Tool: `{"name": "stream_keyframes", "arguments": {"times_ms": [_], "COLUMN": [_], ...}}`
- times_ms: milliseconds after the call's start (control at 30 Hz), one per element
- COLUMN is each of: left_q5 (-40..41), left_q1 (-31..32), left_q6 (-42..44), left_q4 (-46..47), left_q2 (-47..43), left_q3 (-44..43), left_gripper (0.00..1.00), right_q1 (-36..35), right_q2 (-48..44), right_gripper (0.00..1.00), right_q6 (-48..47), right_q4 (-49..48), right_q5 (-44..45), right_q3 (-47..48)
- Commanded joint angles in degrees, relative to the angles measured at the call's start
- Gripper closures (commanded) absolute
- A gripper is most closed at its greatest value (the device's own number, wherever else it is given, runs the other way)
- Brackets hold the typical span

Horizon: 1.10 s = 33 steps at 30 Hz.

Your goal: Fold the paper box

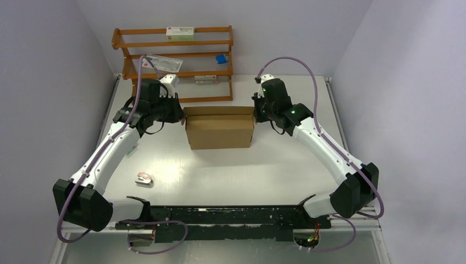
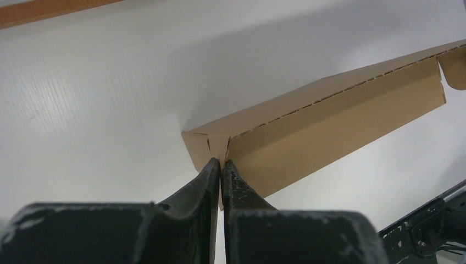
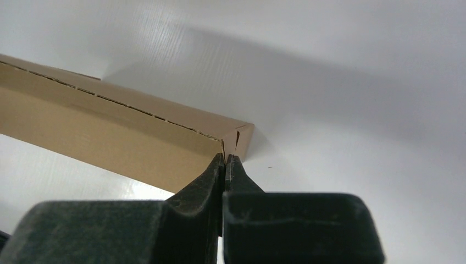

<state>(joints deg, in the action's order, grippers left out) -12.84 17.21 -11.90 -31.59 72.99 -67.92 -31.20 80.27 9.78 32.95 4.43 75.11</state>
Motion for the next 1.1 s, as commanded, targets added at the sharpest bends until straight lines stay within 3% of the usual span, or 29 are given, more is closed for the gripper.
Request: {"name": "stream_keyframes", "arguments": {"times_ms": [0, 300, 633, 1067], "left_q5": [1.29, 5.48, 6.63, 7.51], "left_q1": [2.56, 7.75, 9.49, 10.25], "left_q6": [-4.15, -7.25, -8.14, -7.32], "left_q4": [1.16, 1.11, 1.09, 0.00], "left_q2": [0.60, 2.58, 4.16, 4.84], "left_q3": [0.04, -1.31, -2.33, -2.85], "left_gripper": [0.91, 0.91, 0.91, 0.90], "right_q1": [-0.95, -4.33, -9.77, -10.36], "right_q2": [0.89, 4.27, 6.51, 6.86], "right_gripper": [1.00, 1.00, 1.00, 1.00], "right_q6": [9.57, 16.68, 12.24, 10.12], "right_q4": [1.29, 5.35, 6.39, 7.03], "right_q5": [1.00, 8.67, 18.71, 18.93], "right_q3": [3.29, 5.69, 6.18, 6.75]}}
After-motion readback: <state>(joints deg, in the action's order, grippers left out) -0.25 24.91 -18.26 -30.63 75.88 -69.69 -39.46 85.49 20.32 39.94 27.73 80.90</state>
